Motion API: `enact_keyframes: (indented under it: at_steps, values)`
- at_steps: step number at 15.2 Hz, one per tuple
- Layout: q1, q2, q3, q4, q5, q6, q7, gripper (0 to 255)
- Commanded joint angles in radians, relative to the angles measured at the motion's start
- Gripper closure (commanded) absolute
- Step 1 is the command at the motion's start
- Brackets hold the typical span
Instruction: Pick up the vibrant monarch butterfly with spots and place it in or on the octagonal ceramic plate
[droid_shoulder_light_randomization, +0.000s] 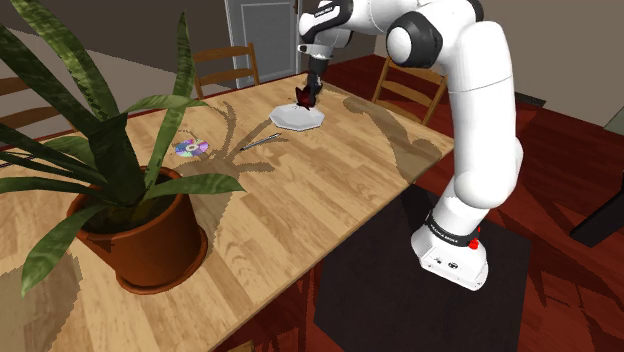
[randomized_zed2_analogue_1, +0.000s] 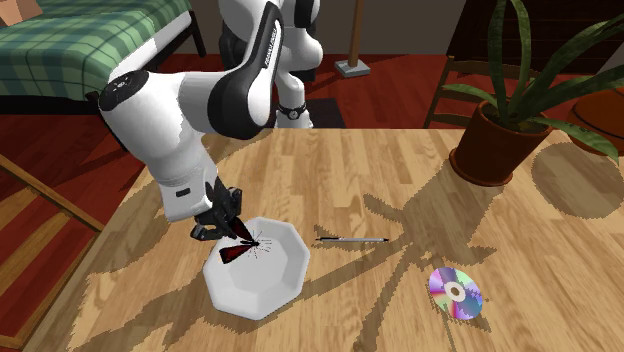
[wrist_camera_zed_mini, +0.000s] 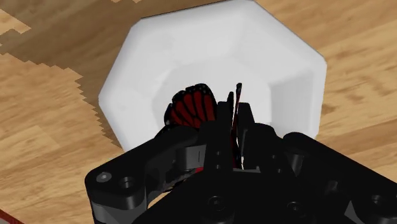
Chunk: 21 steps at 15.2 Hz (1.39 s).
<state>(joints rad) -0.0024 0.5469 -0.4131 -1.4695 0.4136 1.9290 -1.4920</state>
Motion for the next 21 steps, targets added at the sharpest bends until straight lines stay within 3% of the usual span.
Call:
enact_keyframes:
  at_steps: [1,8,15,16,21]
  values:
    - [-0.004,0.019,0.005,0.001,0.008,0.017,-0.007,255]
    - [-0.006,0.055,0.016,-0.039,0.029,0.088,-0.030,255]
    - [-0.007,0.050,0.014,-0.041,0.029,0.094,-0.030,255]
    - [-0.007,0.050,0.014,-0.041,0.029,0.094,-0.030,0]
    - [0.156,-0.008,-0.018,-0.097,-0.107,0.113,0.137,0]
